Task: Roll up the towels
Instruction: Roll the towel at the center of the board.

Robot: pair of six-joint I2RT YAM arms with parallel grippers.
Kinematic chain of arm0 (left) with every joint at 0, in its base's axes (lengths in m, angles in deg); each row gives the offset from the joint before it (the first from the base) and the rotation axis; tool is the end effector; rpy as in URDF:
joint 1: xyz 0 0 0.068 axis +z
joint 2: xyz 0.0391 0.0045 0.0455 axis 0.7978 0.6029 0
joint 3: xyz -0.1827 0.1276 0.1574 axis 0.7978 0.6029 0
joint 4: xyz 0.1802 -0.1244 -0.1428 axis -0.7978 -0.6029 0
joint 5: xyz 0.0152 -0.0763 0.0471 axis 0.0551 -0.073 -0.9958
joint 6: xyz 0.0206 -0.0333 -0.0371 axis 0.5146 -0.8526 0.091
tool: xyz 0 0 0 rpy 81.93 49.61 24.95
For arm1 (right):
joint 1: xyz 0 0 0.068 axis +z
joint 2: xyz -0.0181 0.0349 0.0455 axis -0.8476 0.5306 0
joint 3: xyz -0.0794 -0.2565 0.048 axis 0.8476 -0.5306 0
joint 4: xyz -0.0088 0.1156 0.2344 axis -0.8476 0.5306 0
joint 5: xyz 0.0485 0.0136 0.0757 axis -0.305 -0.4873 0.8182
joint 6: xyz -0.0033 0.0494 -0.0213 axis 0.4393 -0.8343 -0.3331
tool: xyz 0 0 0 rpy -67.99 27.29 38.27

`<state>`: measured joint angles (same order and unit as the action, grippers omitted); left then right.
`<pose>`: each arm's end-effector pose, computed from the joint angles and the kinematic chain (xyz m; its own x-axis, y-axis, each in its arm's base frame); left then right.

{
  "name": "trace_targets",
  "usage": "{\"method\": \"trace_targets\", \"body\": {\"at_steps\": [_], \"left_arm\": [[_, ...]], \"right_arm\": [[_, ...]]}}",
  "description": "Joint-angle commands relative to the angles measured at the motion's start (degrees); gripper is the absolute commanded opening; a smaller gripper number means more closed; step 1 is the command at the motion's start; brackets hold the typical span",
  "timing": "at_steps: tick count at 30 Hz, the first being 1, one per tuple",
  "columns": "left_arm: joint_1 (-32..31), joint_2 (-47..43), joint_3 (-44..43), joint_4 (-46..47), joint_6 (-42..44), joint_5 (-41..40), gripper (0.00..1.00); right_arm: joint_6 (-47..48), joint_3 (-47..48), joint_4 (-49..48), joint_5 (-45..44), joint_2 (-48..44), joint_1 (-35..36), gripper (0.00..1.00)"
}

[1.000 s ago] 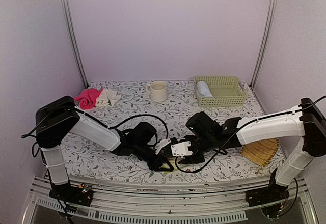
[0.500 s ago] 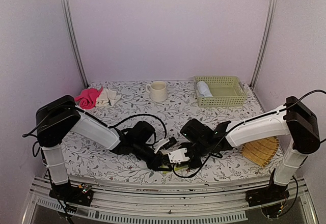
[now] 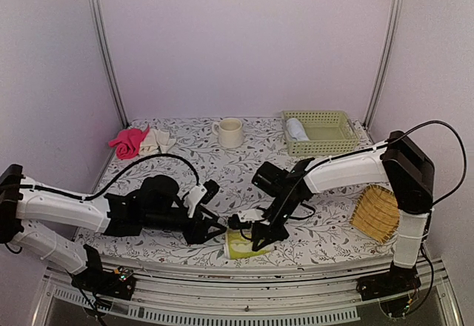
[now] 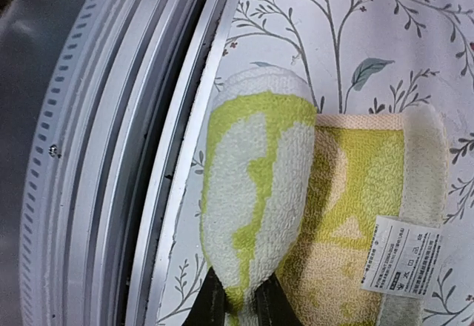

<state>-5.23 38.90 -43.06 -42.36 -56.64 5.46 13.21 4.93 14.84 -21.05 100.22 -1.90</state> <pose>0.1328 -0.2271 0.1825 -0.5446 0.3312 -0.7706 0.7954 0.4954 -0.3492 0.1874 0.3136 0.1458 0.1527 -0.8159 -0.5577 -0.9286 -0.3116 0.2016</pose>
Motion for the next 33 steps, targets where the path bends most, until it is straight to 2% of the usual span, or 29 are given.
{"method": "trace_targets", "body": {"at_steps": [1, 3, 7, 17, 23, 26, 30, 32, 33], "left_arm": [[-9.69, -5.99, 4.32, -1.47, 2.87, -20.80, 0.48], [-15.88, -5.99, 4.08, -3.56, 4.99, -31.16, 0.47], [-22.72, -0.77, 1.99, -4.35, 9.78, -35.28, 0.48], [-23.29, 20.12, -12.04, -7.04, 26.69, -38.75, 0.54], [-23.04, 25.74, -15.89, -7.85, 30.90, -35.01, 0.51], [-22.76, 27.88, -17.17, -9.11, 30.42, -32.89, 0.45], [-22.18, 28.68, -17.95, -9.83, 29.32, -30.20, 0.30], [-21.58, 28.16, -18.20, -10.54, 28.21, -27.70, 0.24], [-21.16, 27.87, -18.42, -11.07, 27.62, -26.11, 0.22]], "right_arm": [[-1.21, 7.51, 16.20, 12.48, 9.83, -5.23, 0.06], [-0.42, 11.05, 20.37, 14.37, 13.94, -6.22, 0.06], [1.34, 14.69, 25.11, 16.15, 20.00, -6.93, 0.06], [1.30, 15.50, 25.92, 15.68, 21.27, -6.96, 0.07], [1.09, 15.50, 25.92, 16.02, 21.75, -7.09, 0.08], [1.04, 15.73, 25.92, 16.12, 21.74, -7.06, 0.08], [0.95, 16.18, 26.13, 15.66, 21.25, -7.20, 0.11], [1.00, 16.16, 26.98, 15.42, 19.88, -7.46, 0.17], [1.27, 16.10, 27.51, 15.04, 17.93, -7.99, 0.25]]}}
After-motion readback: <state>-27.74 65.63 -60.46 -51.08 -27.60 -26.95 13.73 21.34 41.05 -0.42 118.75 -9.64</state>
